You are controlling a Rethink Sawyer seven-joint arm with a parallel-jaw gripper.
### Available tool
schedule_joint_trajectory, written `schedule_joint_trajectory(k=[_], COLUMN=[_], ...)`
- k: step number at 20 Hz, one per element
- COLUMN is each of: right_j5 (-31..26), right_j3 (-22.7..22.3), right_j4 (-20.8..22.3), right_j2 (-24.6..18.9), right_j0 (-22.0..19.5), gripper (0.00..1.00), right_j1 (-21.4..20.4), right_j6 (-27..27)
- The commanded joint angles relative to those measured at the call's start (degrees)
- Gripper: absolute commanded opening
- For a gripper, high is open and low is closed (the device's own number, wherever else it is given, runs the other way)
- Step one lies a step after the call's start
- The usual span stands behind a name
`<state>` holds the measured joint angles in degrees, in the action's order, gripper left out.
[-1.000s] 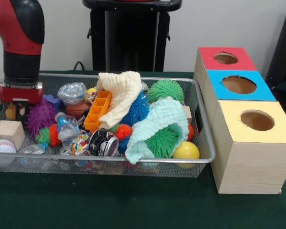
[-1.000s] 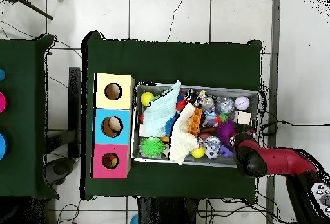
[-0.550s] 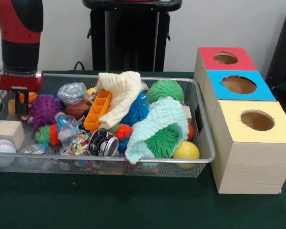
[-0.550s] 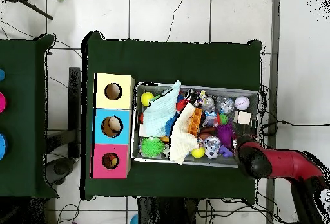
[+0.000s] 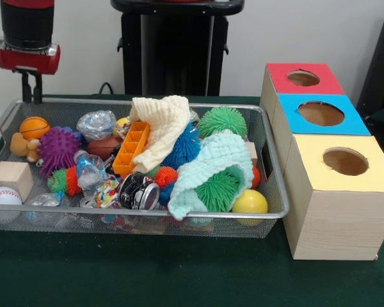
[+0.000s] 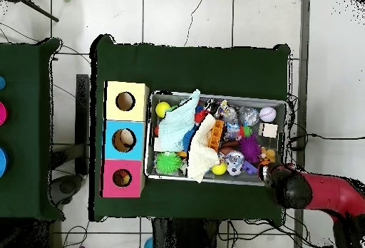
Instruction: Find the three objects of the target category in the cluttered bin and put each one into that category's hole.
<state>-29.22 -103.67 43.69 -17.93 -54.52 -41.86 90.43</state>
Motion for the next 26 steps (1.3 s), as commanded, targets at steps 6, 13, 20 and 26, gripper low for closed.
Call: schedule_joint_trajectory(k=[6, 13, 20, 26], right_j5=[-3.20, -0.78, 4.10, 4.00], right_j3=[-3.56, -2.14, -0.42, 1.30], right_j4=[-1.89, 2.17, 7.84, 9.66], right_j2=[-6.31, -5.19, -6.46, -7.96], right_j0=[-0.33, 0.40, -0.11, -1.47], gripper=[1.00, 1.00, 1.00, 1.00], right_j1=[-0.53, 1.28, 5.48, 7.63], right_j6=[-6.81, -7.18, -9.87, -10.81])
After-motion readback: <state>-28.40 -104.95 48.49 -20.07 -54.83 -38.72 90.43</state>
